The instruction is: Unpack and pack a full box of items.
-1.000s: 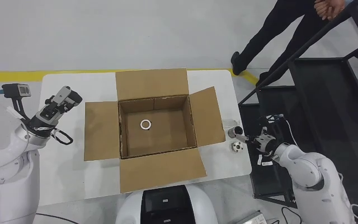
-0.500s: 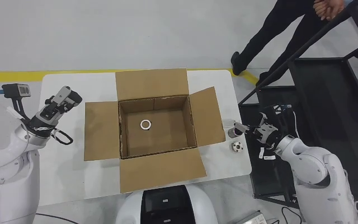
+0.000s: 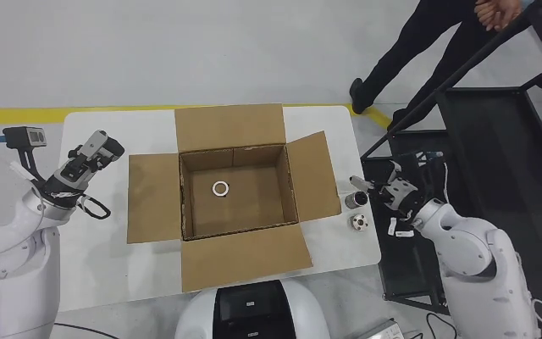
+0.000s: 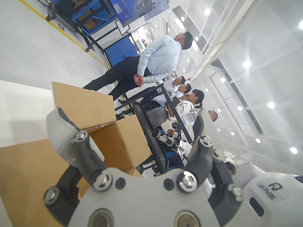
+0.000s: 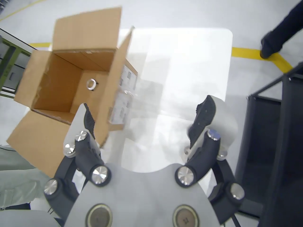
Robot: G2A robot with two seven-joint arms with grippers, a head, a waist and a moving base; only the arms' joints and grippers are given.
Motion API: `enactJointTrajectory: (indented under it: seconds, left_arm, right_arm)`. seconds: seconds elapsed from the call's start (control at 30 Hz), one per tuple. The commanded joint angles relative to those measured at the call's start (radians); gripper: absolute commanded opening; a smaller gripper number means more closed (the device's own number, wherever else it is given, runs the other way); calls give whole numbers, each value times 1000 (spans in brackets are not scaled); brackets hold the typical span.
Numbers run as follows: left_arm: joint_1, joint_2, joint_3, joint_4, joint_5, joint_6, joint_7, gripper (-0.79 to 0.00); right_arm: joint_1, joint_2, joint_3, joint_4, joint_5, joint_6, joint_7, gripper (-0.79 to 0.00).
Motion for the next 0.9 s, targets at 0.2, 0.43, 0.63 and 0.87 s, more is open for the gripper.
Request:
enactJointTrajectory:
  seconds: [0.2,0.43,0.63,0.87]
  left_arm:
    - [0,0,0,0,0,0,0,0]
    - [0,0,0,0,0,0,0,0]
    - [0,0,0,0,0,0,0,0]
    - [0,0,0,0,0,0,0,0]
  right_arm:
    - [177,0,-261,-41,15,-54,52,0]
    - [296,-13,-514,14,-133,-46,22,0]
    - [322,-17,-559,47,-188,-37,1,0]
    - [322,-17,-559,47,-188,-37,1,0]
